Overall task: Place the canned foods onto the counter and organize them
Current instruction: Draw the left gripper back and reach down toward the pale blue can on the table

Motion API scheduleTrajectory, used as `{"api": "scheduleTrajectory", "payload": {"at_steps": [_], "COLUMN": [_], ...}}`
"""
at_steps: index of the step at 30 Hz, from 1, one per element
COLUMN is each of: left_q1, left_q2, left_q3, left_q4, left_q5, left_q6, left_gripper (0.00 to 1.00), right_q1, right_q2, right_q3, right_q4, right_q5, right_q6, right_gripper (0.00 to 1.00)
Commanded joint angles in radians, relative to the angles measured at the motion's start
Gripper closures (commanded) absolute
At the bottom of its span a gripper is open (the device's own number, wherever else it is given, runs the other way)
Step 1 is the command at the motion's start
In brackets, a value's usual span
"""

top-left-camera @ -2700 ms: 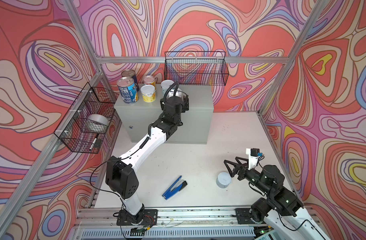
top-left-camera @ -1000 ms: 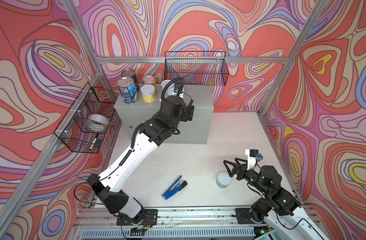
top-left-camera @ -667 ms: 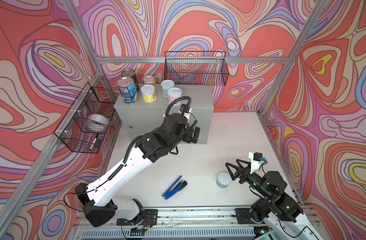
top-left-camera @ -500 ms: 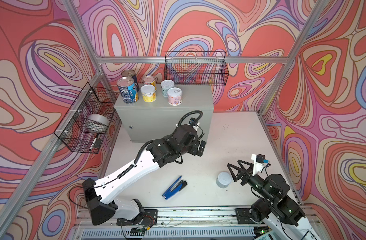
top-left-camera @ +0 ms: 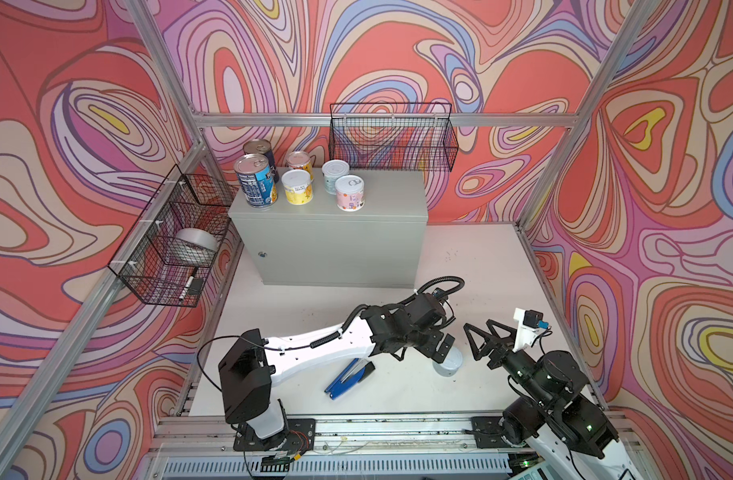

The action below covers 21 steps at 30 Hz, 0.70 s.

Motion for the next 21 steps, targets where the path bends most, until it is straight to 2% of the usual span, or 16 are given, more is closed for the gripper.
{"api": "scheduleTrajectory", "payload": {"at_steps": [1,4,13,21], "left_q1": [-0.012,-0.039,-0.059,-0.059], "left_q2": [0.052,0.092,0.214,0.292], "left_q3": [-0.026,-0.002,0.052,0.129], "left_q4": [0.104,0.09,0.082,0.03], "left_q5": [0.053,-0.003,-0.054,-0.053], "left_q6": [-0.059,-0.051,-0.102,-0.113], "left_gripper": [0.0,0.0,0.0,0.0], "right_q1": [0.005,0.006,0.005,0.005], "right_q2": [-0.022,-0.024,-0.047,-0.043], "right_q3": [0.019,0.024,0.048,0.05], "right_q4": [0.004,-0.008,-0.039,-0.046], "right_q5": [0.011,0.021,0.046,0.052], "right_q6": [0.006,0.005,-0.012,-0.013], "right_gripper": [0.02,0.02,0.02,0.02]}}
